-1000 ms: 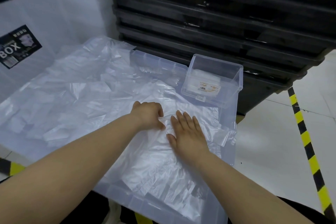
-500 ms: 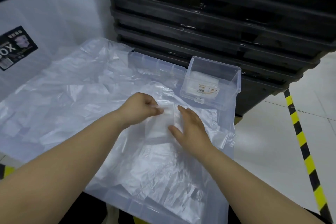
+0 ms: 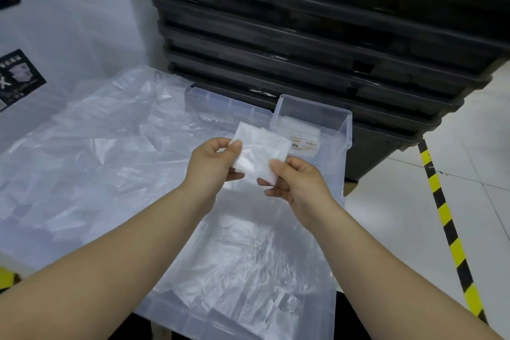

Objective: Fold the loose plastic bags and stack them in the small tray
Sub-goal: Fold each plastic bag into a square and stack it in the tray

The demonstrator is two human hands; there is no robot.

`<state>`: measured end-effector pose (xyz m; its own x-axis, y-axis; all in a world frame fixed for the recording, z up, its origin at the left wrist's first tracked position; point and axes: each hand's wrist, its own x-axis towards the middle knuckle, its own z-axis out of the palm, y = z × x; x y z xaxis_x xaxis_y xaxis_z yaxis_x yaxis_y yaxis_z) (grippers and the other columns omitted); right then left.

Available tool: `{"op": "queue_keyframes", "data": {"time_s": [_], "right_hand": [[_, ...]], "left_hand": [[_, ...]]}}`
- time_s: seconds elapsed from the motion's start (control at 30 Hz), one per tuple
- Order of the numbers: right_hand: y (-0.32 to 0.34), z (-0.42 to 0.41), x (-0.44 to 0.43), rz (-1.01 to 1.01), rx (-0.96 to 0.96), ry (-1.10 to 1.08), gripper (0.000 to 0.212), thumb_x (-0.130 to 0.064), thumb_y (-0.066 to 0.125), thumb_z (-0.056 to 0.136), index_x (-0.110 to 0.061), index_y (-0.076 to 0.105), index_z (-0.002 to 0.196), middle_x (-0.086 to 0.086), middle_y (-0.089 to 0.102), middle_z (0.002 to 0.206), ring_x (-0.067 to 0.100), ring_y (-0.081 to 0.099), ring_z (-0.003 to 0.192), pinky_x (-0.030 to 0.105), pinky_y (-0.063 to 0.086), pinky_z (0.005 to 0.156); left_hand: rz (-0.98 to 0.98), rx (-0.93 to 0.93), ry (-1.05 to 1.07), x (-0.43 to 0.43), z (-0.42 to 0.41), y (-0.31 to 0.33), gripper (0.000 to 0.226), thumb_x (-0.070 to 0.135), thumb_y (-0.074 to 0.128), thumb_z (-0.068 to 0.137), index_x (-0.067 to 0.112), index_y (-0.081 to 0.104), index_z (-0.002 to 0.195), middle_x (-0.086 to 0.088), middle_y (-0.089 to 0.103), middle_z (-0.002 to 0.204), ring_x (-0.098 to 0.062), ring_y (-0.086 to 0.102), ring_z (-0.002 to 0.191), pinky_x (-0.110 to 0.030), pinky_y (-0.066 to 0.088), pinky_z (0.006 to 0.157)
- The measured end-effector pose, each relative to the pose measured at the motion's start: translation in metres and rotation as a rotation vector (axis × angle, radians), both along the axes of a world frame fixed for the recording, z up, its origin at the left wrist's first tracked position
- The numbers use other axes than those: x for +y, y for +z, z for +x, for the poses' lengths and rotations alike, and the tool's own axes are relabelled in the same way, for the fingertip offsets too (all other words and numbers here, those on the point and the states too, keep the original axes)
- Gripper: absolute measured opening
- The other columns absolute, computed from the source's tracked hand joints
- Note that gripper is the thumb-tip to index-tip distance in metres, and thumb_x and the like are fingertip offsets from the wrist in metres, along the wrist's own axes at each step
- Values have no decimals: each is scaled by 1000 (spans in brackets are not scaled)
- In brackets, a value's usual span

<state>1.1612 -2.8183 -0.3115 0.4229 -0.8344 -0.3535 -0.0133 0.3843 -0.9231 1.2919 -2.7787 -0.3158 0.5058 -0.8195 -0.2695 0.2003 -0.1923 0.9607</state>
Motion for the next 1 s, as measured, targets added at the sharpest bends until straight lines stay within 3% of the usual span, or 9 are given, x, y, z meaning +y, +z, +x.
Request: {"op": "queue_keyframes", "data": {"time_s": [0.13, 0.2, 0.27, 0.4, 0.53, 0.77, 0.83, 0.93, 1.0], "right_hand": [[6, -12, -10, -63, 127, -102, 22, -4, 48, 94, -9, 53, 73, 7, 59, 65, 4, 60, 42, 15, 45, 39], [12, -18, -20, -56, 157, -165, 20, -5, 47, 95, -9, 50, 75, 13, 57, 67, 4, 60, 41, 15, 44, 39], [20, -23, -33, -50, 170, -188, 18, -6, 45, 95, -10, 47, 78, 18, 55, 75, 4, 60, 41, 15, 43, 38], [40, -28, -63, -129, 286, -171, 18, -7, 45, 95, -13, 47, 78, 7, 59, 81, 5, 61, 43, 13, 46, 39], [52, -34, -99, -168, 482, -167, 14, -6, 48, 94, -13, 48, 82, 5, 59, 85, 10, 59, 58, 14, 45, 41], [53, -17, -132, -93, 741, 57, 15, 2, 49, 92, -6, 45, 80, 13, 53, 73, 15, 57, 43, 18, 46, 37], [50, -8, -134, -81, 785, 89, 8, 3, 51, 90, 0, 50, 98, 15, 53, 74, 18, 58, 47, 25, 53, 47], [43, -1, -139, -99, 893, 169, 24, -1, 54, 89, 3, 53, 113, 12, 57, 71, 19, 57, 59, 34, 54, 74], [44, -2, -141, -100, 952, 209, 22, -4, 56, 89, 3, 55, 111, 11, 57, 69, 18, 56, 60, 32, 52, 71]], "left_hand": [[32, -40, 12, -4, -5, -2, 11, 17, 52, 94, 20, 55, 83, 2, 57, 81, 1, 59, 49, -18, 50, 61], [24, -190, -42, -9, -6, -3, 12, 19, 47, 96, 20, 54, 105, 4, 59, 97, -3, 63, 76, -20, 44, 68], [28, -399, -209, -16, -7, -4, 36, 23, 44, 97, 20, 42, 133, 6, 49, 123, -6, 50, 109, -16, 36, 82], [67, -816, -512, -37, -10, -4, 58, 30, 42, 97, 20, 16, 147, 5, 12, 155, -11, 14, 141, -21, 16, 108], [152, -949, -626, -54, -9, -8, 64, 36, 41, 96, 21, 7, 148, 4, 5, 156, -12, 6, 143, -28, 9, 113], [167, -1009, -663, -58, -6, -15, 69, 37, 45, 94, 24, 4, 148, 8, 5, 156, -11, 7, 142, -26, 8, 113], [163, -972, -662, -57, -6, -17, 71, 36, 47, 94, 26, 3, 148, 9, 4, 156, -11, 8, 142, -27, 10, 113], [154, -953, -671, -57, -6, -19, 72, 35, 48, 93, 27, 2, 148, 11, 3, 155, -10, 9, 142, -27, 11, 113], [150, -942, -671, -58, -5, -20, 72, 35, 49, 93, 28, 2, 148, 11, 3, 155, -10, 9, 142, -27, 12, 113]]}}
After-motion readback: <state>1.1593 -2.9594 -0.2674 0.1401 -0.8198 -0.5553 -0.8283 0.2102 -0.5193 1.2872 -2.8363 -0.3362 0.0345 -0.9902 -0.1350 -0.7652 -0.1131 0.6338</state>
